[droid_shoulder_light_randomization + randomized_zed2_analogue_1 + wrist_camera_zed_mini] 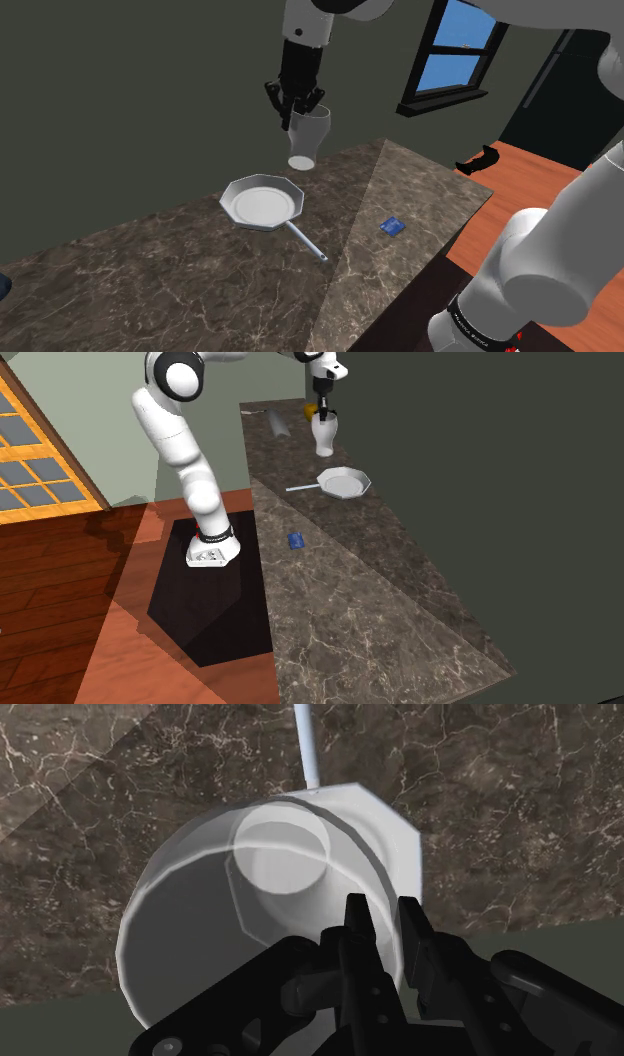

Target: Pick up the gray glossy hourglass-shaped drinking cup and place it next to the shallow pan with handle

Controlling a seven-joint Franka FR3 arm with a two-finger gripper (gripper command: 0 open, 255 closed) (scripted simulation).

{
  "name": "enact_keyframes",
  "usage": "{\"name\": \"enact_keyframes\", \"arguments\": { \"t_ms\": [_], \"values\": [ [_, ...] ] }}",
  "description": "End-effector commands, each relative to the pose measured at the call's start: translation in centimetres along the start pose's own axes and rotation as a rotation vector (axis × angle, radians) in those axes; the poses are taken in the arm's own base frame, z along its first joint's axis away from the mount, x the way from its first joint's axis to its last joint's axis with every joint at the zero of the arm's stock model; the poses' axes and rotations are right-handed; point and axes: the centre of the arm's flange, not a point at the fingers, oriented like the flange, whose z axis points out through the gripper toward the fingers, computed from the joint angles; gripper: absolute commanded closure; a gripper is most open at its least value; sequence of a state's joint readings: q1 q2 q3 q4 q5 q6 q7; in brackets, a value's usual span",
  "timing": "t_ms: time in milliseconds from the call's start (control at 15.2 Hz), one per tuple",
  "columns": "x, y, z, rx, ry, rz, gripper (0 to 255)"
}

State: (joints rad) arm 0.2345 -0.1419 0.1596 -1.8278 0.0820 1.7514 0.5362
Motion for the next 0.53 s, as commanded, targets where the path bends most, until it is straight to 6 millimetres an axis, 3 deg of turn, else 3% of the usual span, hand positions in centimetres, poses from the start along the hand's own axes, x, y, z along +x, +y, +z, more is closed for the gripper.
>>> {"name": "enact_keyframes", "arguments": {
  "t_ms": [0,462],
  "values": [
    [-0.3,-2.8,0.2,0.001,0.001,0.001,255],
    [-1.6,-11.9,0.9,0.001,0.001,0.001,255]
  ]
}}
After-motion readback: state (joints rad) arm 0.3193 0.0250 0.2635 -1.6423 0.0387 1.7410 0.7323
